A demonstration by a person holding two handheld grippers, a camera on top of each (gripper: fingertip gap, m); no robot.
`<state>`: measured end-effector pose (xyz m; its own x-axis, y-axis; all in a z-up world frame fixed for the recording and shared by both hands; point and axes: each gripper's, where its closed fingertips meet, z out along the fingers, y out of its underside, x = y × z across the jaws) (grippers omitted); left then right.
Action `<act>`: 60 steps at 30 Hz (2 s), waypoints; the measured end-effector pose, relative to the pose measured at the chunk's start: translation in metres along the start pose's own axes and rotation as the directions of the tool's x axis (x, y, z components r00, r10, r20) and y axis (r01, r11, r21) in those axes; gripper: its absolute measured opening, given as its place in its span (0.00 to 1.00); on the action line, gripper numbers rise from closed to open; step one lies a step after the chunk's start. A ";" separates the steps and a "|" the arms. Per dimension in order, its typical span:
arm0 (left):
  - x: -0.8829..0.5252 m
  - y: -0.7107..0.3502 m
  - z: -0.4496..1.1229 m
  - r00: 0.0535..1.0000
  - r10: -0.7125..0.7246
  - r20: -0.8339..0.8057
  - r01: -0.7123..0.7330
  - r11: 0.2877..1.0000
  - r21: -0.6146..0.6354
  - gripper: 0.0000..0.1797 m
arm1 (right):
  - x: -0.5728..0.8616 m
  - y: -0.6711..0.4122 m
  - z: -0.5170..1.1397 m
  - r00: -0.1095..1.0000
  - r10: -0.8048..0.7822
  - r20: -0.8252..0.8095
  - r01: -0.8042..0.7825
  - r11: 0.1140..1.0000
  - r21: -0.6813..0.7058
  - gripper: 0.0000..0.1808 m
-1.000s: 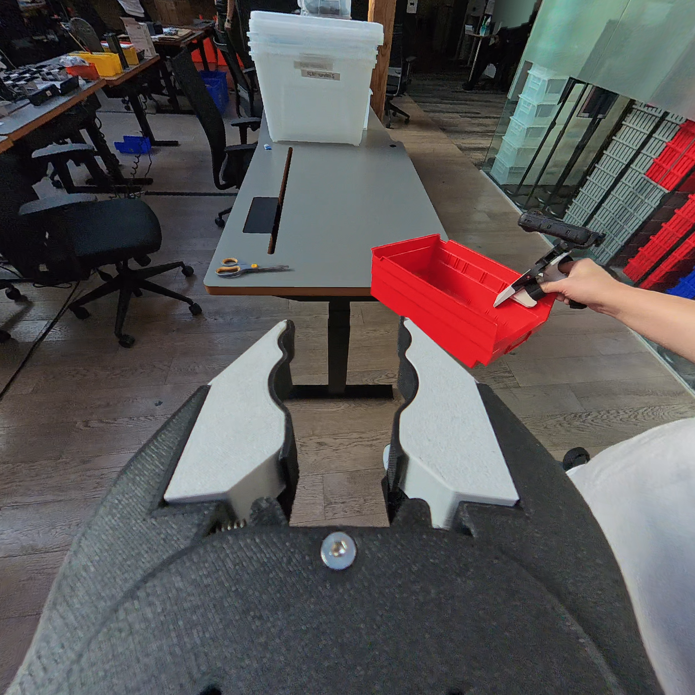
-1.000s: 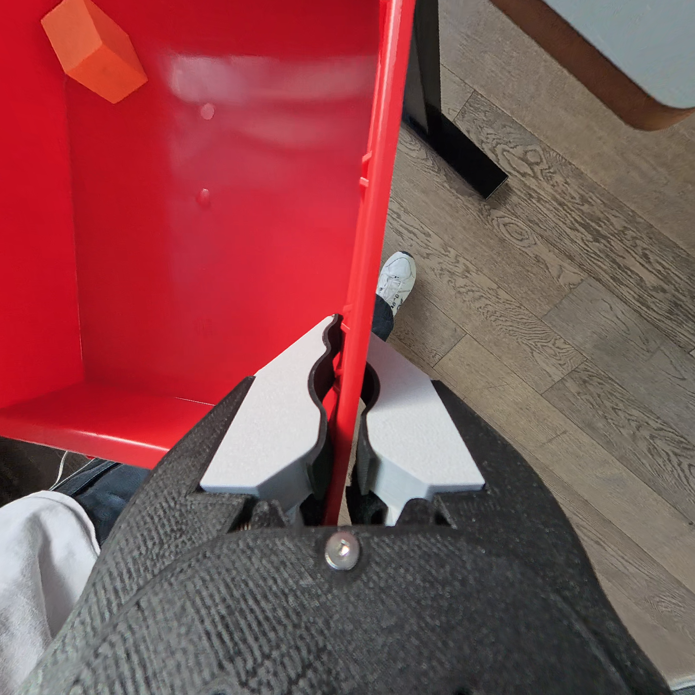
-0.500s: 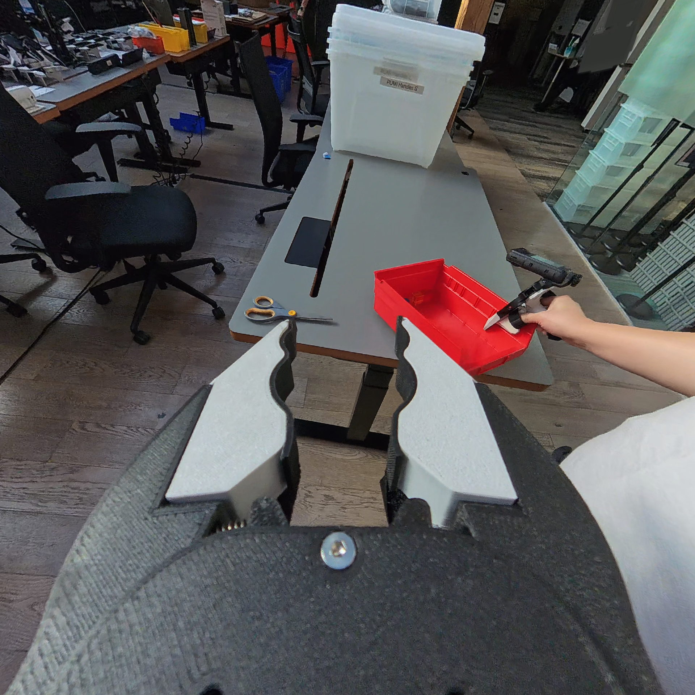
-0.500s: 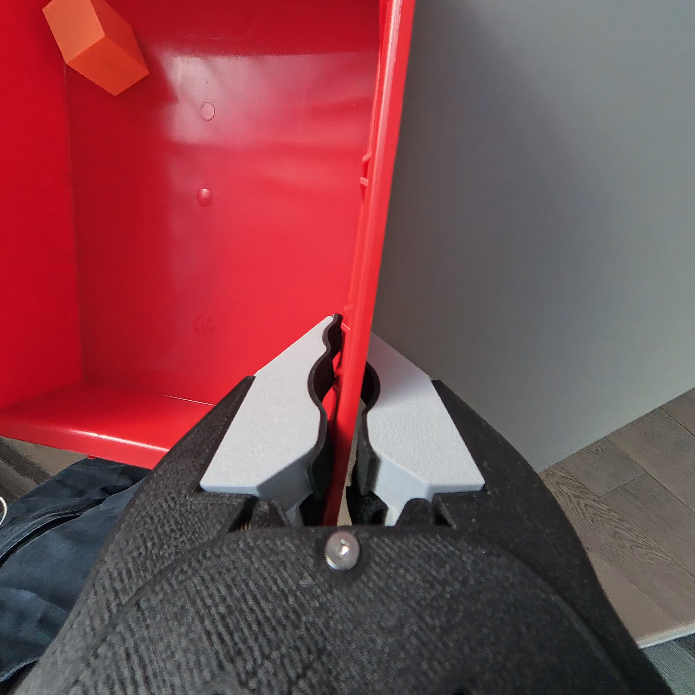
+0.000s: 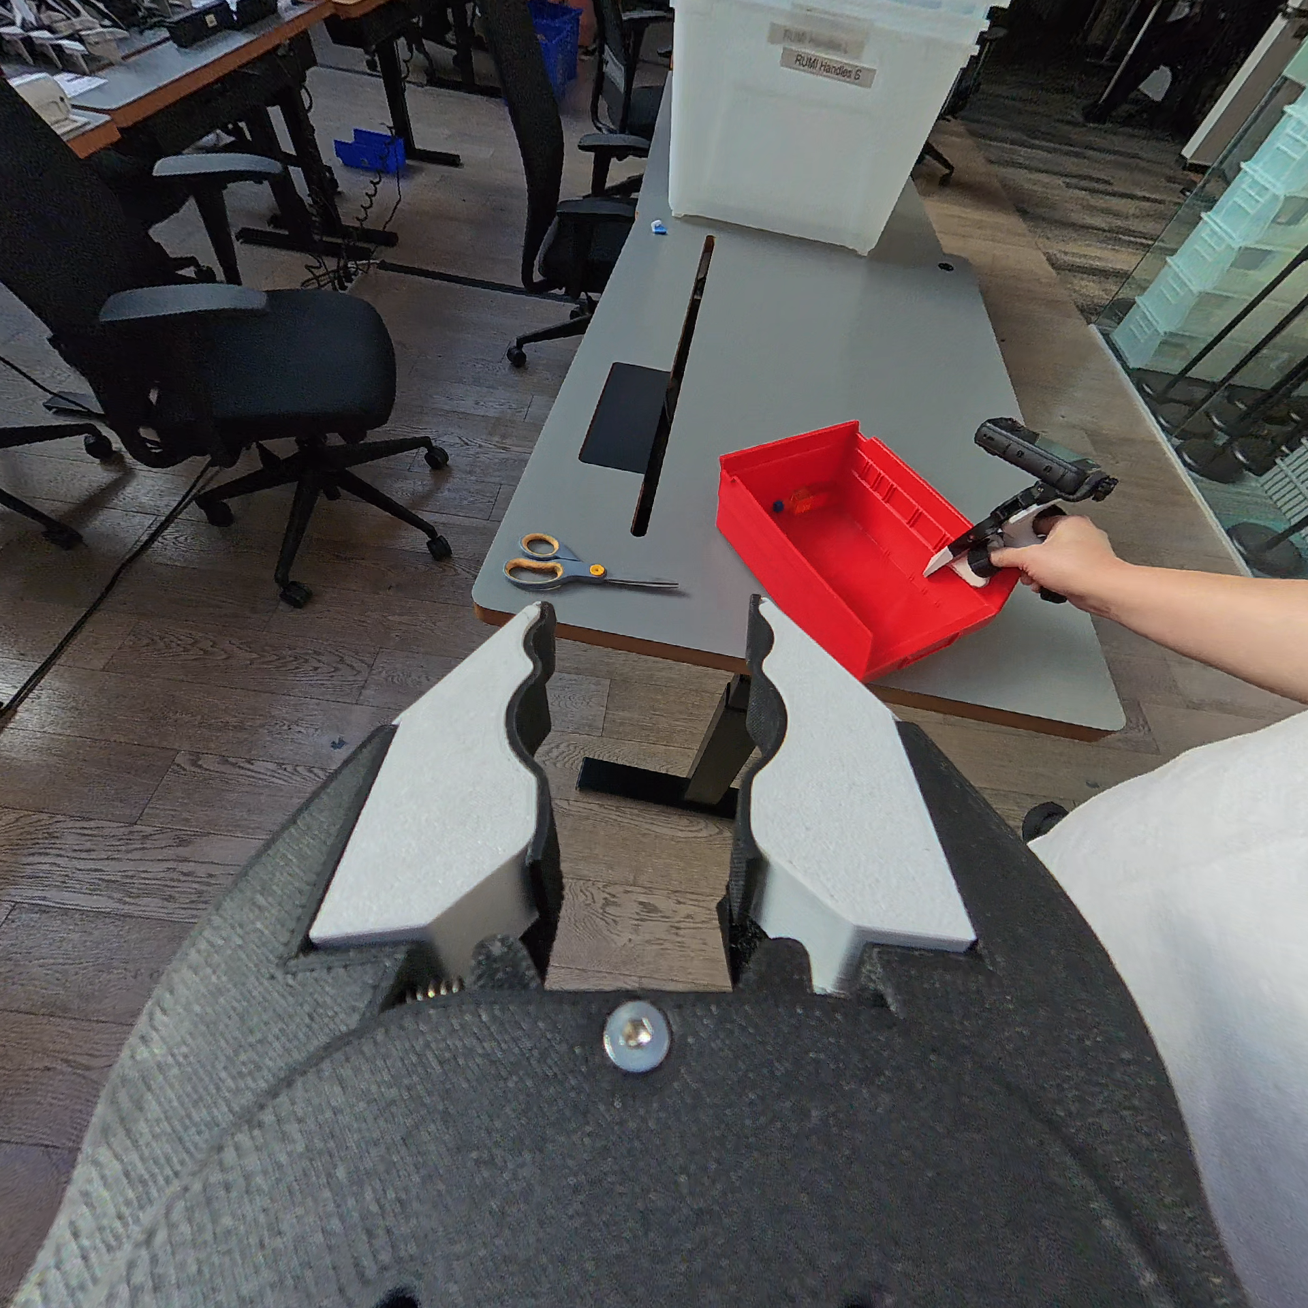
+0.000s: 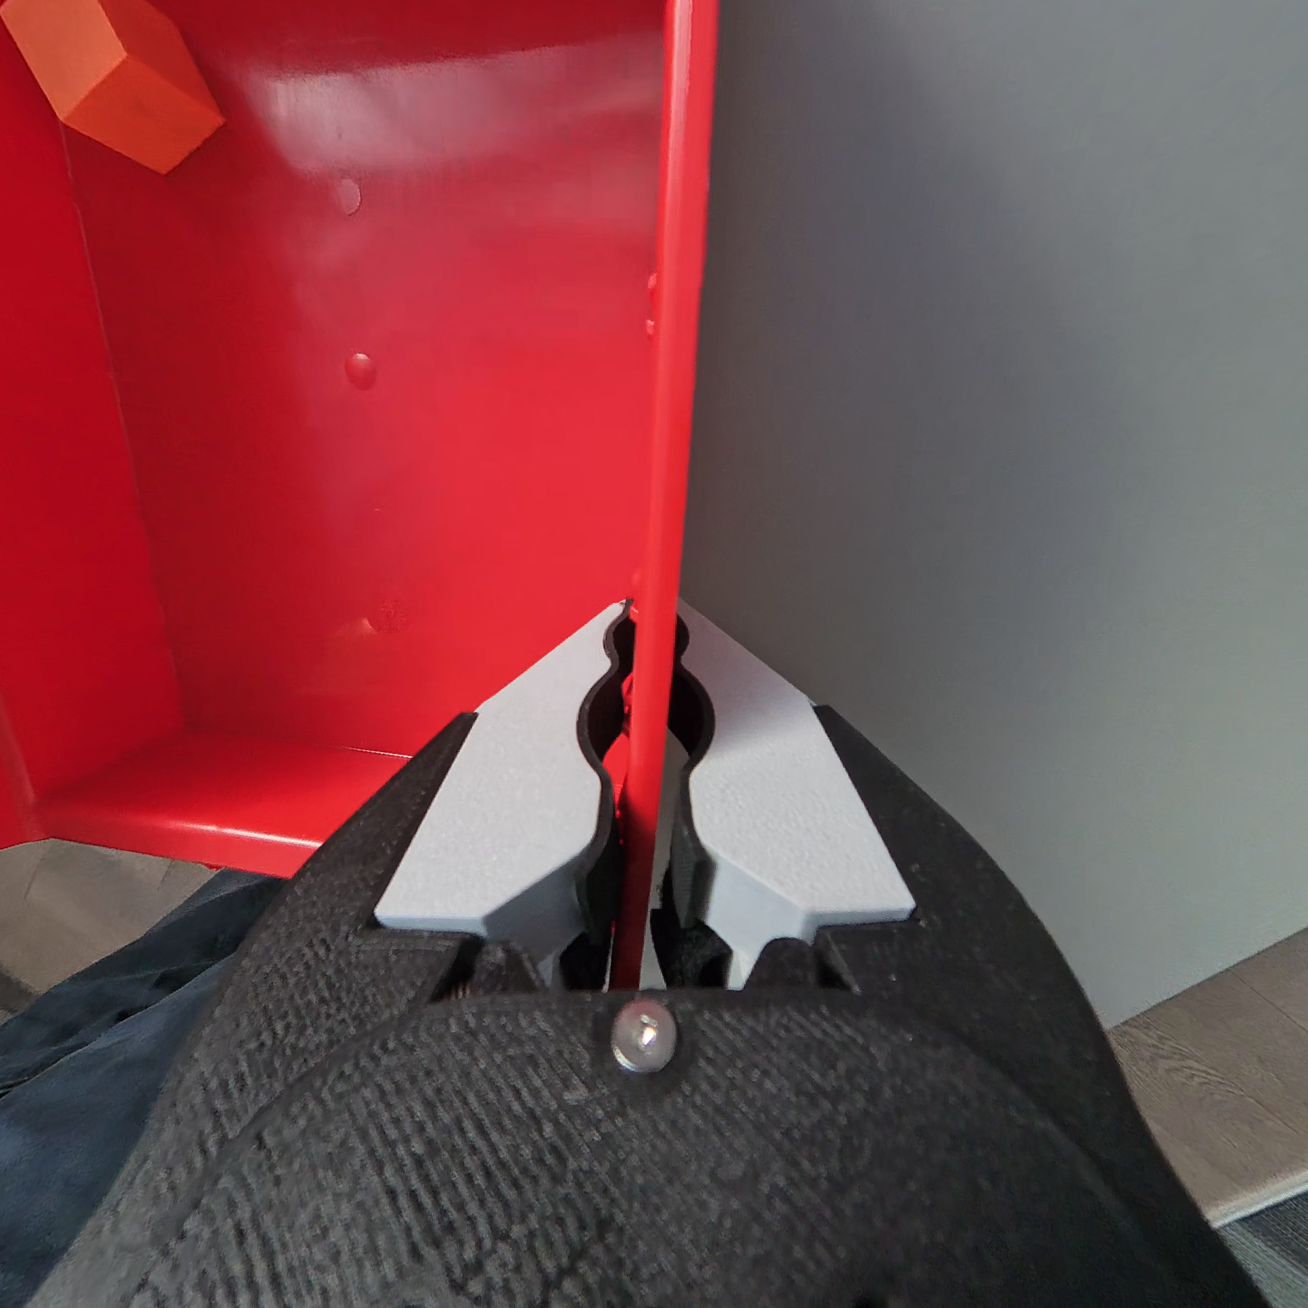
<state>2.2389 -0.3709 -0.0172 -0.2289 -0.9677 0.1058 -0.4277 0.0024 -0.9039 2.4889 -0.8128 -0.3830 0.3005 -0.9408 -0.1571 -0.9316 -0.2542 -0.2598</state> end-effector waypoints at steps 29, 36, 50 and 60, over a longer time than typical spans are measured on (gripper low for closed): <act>-0.508 0.123 -0.392 0.884 -0.147 0.443 0.047 0.973 0.228 0.39 | -0.684 -0.261 -0.261 0.796 -0.590 0.135 0.092 0.338 0.937 0.54; -0.671 0.112 -0.393 0.888 -0.243 0.390 0.117 0.940 0.321 0.37 | -0.994 -0.321 -0.248 0.458 -0.868 0.195 0.018 0.228 0.973 0.63; -0.920 0.240 -0.500 0.693 -0.440 0.572 0.358 0.898 0.257 0.10 | -1.531 -0.331 -0.049 -0.029 -0.987 0.156 0.254 0.144 0.956 0.23; -1.168 0.242 -0.526 0.827 -0.339 0.449 0.342 0.937 0.076 0.21 | -1.717 -0.307 0.185 -0.053 -0.983 0.175 0.678 0.093 0.729 0.41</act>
<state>1.9424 0.8924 -0.1413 0.3480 -0.9142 0.2076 -0.4127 -0.3482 -0.8417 2.2967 0.9215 -0.2094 0.9357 0.3390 0.0972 0.2660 -0.4976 -0.8256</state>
